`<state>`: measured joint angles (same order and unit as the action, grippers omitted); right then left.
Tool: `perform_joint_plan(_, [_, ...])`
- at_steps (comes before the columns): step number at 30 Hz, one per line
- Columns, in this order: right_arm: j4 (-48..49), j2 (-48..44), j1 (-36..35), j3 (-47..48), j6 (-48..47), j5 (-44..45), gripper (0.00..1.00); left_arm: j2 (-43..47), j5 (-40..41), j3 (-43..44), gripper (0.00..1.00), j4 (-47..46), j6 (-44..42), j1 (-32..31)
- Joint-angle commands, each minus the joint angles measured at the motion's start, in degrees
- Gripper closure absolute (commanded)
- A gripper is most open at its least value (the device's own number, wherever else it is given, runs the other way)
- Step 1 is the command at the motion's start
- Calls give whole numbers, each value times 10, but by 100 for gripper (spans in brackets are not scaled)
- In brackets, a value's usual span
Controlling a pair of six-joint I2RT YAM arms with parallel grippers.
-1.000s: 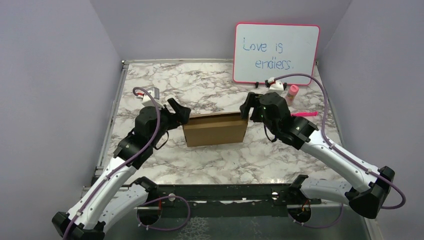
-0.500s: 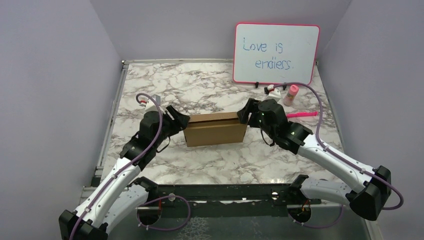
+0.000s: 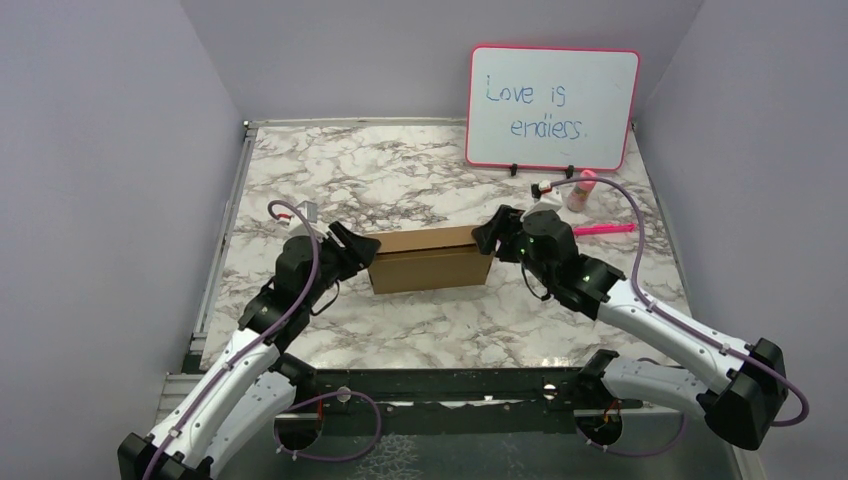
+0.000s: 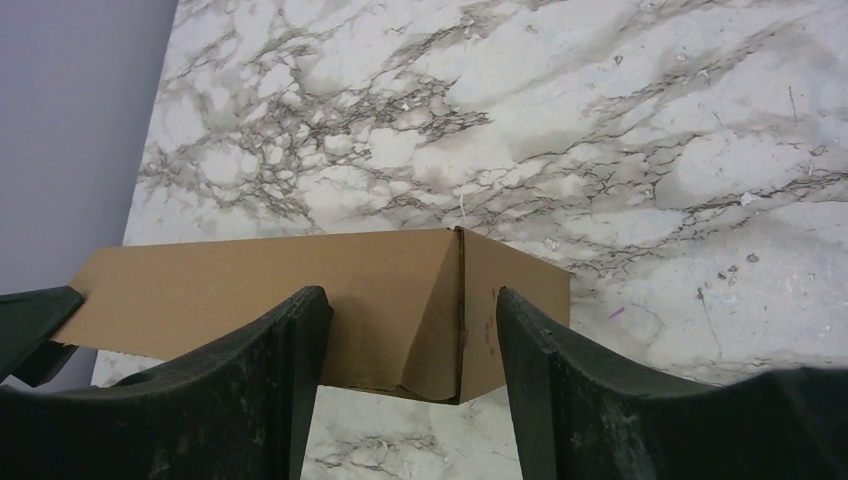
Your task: Fold the paper box
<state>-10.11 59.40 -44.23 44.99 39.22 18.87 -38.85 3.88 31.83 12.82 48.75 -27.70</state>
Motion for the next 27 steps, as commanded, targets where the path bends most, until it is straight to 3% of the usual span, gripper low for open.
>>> perform_joint_plan(1, [-20, 3, 3, -29, -7, -41, 33, 8, 7, -32, 44, 42, -3, 6])
perform_joint_plan(8, [24, 1, 44, -70, 5, -123, 34, 9, -37, -76, 44, 0, 17, 32])
perform_joint_plan(20, [127, 21, 117, -119, 3, -270, 35, 2, -218, -184, 46, -168, 86, 156])
perform_joint_plan(27, [141, 32, 169, -119, -10, -361, 34, -6, -264, -207, 48, -192, 87, 195])
